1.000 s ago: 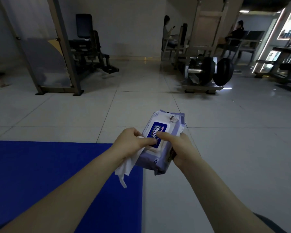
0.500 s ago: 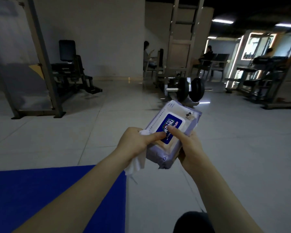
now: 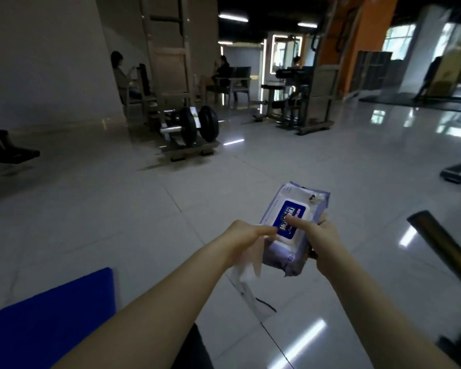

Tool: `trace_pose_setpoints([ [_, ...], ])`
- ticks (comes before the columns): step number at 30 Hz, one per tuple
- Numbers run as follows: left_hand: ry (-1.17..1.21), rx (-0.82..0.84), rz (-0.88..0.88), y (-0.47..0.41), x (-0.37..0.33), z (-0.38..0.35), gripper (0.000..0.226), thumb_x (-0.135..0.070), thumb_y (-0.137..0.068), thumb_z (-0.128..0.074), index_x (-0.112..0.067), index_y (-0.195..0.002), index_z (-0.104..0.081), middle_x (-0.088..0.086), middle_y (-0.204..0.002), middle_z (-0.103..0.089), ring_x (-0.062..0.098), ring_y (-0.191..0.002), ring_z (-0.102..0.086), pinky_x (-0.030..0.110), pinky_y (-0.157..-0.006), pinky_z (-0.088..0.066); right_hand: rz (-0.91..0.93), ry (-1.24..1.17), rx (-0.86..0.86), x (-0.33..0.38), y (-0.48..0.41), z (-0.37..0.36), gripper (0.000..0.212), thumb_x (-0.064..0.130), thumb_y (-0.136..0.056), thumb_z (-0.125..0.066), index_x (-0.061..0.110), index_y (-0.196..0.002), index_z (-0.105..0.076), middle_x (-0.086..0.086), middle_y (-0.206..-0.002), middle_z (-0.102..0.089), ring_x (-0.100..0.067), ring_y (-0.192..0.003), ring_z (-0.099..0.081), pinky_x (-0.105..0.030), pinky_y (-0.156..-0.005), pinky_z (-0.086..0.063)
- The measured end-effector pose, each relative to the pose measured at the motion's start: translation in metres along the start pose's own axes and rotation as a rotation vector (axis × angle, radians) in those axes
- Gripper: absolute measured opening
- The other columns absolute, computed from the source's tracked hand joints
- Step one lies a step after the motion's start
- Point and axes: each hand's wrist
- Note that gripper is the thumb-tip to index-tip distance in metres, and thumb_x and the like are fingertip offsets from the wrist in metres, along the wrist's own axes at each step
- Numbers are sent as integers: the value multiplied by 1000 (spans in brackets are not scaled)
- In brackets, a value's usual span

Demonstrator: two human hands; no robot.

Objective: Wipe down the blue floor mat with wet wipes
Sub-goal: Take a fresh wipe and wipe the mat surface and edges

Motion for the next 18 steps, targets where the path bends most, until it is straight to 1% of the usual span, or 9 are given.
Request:
trace_pose_setpoints([
  [2,-38,34,62,-10,12,-32,28,-15,-87,-67,-8,-115,-65,14,-104,-67,24,-90,-63,38,-85,-55,-66,112,-27,-24,-1,35,42,19,-73,-88,11,-109,-69,-9,-89,-78,-27,-78,-76,-37,-63,-61],
  [4,-67,115,101,-18,24,-61,35,-7,-81,-61,-7,-116,-64,17,-107,-68,31,-95,-65,43,-90,-56,-156,278,-6,-55,-3,63,45,23,-70,-88,10,-107,-66,-10,-91,-75,-27,-79,-75,-40,-68,-63],
  [8,-20,255,174,-26,53,-115,21,-3,-86,-67,-3,-107,-67,17,-99,-70,31,-86,-65,37,-75,-52,-401,572,20,-137,0,110,78,33,-52,-84,2,-117,-54,-11,-99,-65,-25,-86,-68,-37,-69,-61],
  [9,8,249,193,-27,61,-129,14,-1,-87,-68,-1,-100,-68,18,-98,-68,30,-83,-63,36,-73,-51,-457,603,30,-161,-1,122,81,34,-55,-79,0,-123,-51,-12,-103,-64,-26,-88,-67,-36,-72,-60],
  [11,76,223,248,-28,80,-154,7,2,-87,-70,-1,-92,-66,18,-100,-69,29,-84,-66,38,-74,-56,-573,583,77,-196,5,142,71,34,-65,-76,-1,-123,-52,-16,-107,-64,-29,-92,-68,-37,-74,-60],
  [14,210,257,333,-21,110,-180,12,7,-88,-66,-3,-95,-63,17,-97,-68,30,-87,-67,43,-86,-59,-733,532,96,-233,19,163,61,28,-61,-76,-1,-111,-58,-23,-104,-69,-37,-93,-72,-53,-80,-61],
  [16,252,289,334,-22,121,-187,17,8,-88,-66,-5,-98,-65,18,-100,-69,28,-86,-66,38,-82,-58,-764,561,92,-252,29,169,39,20,-72,-71,1,-104,-56,-22,-97,-67,-32,-81,-72,-46,-66,-64],
  [17,270,289,325,-25,122,-188,18,8,-88,-66,-4,-101,-66,20,-104,-70,28,-86,-66,37,-80,-58,-762,561,92,-258,33,169,30,17,-80,-69,3,-102,-54,-19,-94,-64,-28,-76,-69,-36,-57,-60],
  [18,290,280,313,-28,123,-188,20,8,-88,-66,-2,-105,-68,21,-108,-71,28,-88,-67,36,-78,-58,-775,604,113,-261,39,169,27,18,-87,-67,5,-105,-52,-16,-97,-62,-26,-77,-64,-33,-55,-54],
])
Point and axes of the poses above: each hand's wrist, its own y-axis away from the middle knuckle, its own z-axis out of the back of the hand, x = y × z
